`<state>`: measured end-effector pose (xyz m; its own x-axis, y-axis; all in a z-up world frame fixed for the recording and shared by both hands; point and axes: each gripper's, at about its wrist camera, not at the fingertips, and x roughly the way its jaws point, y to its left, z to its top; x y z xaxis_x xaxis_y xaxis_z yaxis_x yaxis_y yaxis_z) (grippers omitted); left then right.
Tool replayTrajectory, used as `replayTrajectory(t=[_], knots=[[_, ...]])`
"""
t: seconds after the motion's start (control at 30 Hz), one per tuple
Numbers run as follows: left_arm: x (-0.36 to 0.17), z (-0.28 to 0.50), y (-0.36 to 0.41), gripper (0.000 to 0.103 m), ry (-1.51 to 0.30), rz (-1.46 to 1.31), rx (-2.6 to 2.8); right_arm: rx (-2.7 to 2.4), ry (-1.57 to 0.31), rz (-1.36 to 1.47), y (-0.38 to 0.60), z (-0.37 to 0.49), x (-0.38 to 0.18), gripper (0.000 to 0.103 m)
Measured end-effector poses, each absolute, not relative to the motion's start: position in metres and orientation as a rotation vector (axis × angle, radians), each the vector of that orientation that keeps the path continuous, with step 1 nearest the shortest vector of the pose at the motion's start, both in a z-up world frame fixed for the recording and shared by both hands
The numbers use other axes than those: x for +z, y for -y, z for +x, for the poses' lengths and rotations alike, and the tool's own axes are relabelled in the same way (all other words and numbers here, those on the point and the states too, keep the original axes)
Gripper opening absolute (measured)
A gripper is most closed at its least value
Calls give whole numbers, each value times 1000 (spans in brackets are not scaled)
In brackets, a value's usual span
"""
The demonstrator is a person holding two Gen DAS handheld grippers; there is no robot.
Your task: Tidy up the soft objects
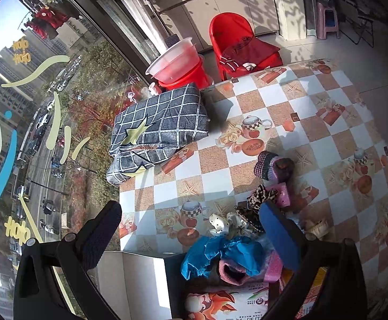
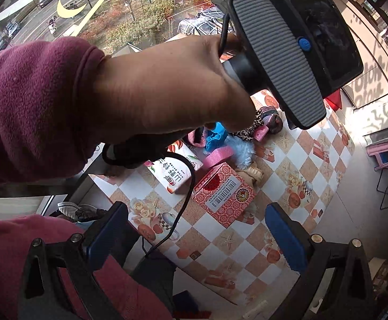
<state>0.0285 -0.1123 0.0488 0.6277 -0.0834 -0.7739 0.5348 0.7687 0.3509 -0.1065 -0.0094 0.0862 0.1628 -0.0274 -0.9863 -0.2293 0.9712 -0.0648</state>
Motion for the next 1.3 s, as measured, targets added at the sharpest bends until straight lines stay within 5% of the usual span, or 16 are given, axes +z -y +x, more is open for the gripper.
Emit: replayTrajectory(t=[1.3], knots=[[28, 37, 126, 103, -934, 659, -341, 253, -1501, -275, -22, -108, 59, 103]])
